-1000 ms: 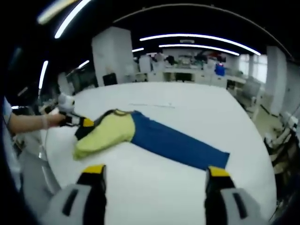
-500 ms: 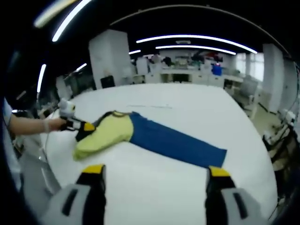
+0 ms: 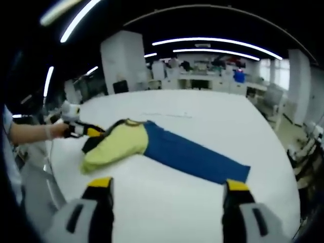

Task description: Fold the garment on the visible template until the final outline fits inside the template.

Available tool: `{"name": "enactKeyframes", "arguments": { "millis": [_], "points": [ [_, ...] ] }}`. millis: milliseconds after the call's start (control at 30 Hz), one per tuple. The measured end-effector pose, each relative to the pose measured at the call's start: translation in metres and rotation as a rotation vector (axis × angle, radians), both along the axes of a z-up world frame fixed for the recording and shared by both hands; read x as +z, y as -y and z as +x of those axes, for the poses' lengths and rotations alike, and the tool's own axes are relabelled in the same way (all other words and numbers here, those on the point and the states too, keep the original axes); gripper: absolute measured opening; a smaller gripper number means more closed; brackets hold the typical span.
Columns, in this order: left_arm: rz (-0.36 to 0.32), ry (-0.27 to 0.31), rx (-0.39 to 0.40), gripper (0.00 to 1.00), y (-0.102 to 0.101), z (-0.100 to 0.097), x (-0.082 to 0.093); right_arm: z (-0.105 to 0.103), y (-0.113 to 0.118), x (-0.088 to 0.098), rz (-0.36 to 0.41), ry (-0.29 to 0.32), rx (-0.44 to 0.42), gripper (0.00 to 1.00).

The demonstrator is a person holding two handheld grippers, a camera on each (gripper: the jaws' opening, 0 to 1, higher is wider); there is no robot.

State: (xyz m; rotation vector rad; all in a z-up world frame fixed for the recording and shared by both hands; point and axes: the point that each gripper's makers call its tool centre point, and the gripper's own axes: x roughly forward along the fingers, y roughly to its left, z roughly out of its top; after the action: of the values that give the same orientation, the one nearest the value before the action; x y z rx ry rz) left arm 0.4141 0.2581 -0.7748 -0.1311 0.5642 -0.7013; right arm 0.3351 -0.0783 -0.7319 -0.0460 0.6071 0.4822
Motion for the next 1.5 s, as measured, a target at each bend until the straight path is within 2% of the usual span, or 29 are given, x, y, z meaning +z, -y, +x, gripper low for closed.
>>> {"name": "enactKeyframes", "arguments": {
  "millis": [100, 233, 333, 400, 467, 600, 733, 933, 1000, 1100, 1167, 1333, 1367, 1400, 1433, 1500],
  "points": [
    [-0.033, 0.026, 0.001, 0.50, -0.007, -0.003, 0.015, 0.000, -0.003, 0.001, -0.004, 0.005, 0.008, 0.89],
    [-0.033, 0.062, 0.029, 0.51, -0.032, 0.000, 0.030, 0.000, -0.003, -0.002, 0.001, 0.000, 0.008, 0.88],
    [-0.036, 0.055, 0.067, 0.50, -0.054, -0.003, 0.032, 0.000, -0.005, -0.003, 0.000, -0.004, 0.011, 0.88],
    [0.000, 0.050, 0.088, 0.47, -0.070, -0.006, 0.025, 0.001, -0.007, -0.004, 0.008, -0.006, 0.011, 0.88],
    [0.005, 0.036, 0.107, 0.45, -0.083, -0.010, 0.019, 0.000, -0.009, -0.007, 0.010, -0.010, 0.012, 0.88],
    [0.054, -0.003, 0.140, 0.41, -0.107, -0.021, -0.006, -0.002, -0.013, -0.012, 0.012, -0.022, 0.020, 0.88],
    [0.071, -0.050, 0.168, 0.36, -0.118, -0.028, -0.026, -0.004, -0.012, -0.013, 0.010, -0.028, 0.019, 0.88],
    [0.088, -0.065, 0.190, 0.29, -0.123, -0.028, -0.038, -0.002, -0.007, -0.015, 0.013, -0.030, 0.004, 0.87],
    [0.122, -0.072, 0.190, 0.27, -0.126, -0.028, -0.047, -0.003, -0.008, -0.015, 0.010, -0.031, 0.003, 0.87],
    [0.168, -0.107, 0.250, 0.21, -0.136, -0.025, -0.058, -0.003, -0.007, -0.015, 0.017, -0.034, -0.008, 0.87],
    [0.161, -0.088, 0.242, 0.20, -0.132, -0.024, -0.058, -0.003, -0.006, -0.014, 0.018, -0.032, -0.011, 0.86],
    [0.189, -0.094, 0.203, 0.17, -0.122, -0.026, -0.062, -0.003, -0.004, -0.013, 0.015, -0.031, -0.019, 0.86],
    [0.202, -0.098, 0.201, 0.15, -0.121, -0.027, -0.065, -0.003, -0.004, -0.013, 0.015, -0.032, -0.020, 0.86],
    [0.208, -0.078, 0.200, 0.12, -0.123, -0.024, -0.065, -0.003, -0.004, -0.012, 0.015, -0.031, -0.021, 0.86],
    [0.204, -0.105, 0.207, 0.08, -0.123, -0.027, -0.068, -0.003, -0.004, -0.012, 0.015, -0.031, -0.022, 0.86],
    [0.193, -0.114, 0.216, 0.01, -0.122, -0.026, -0.068, -0.004, -0.006, -0.012, 0.014, -0.034, -0.020, 0.86]
  ]
}}
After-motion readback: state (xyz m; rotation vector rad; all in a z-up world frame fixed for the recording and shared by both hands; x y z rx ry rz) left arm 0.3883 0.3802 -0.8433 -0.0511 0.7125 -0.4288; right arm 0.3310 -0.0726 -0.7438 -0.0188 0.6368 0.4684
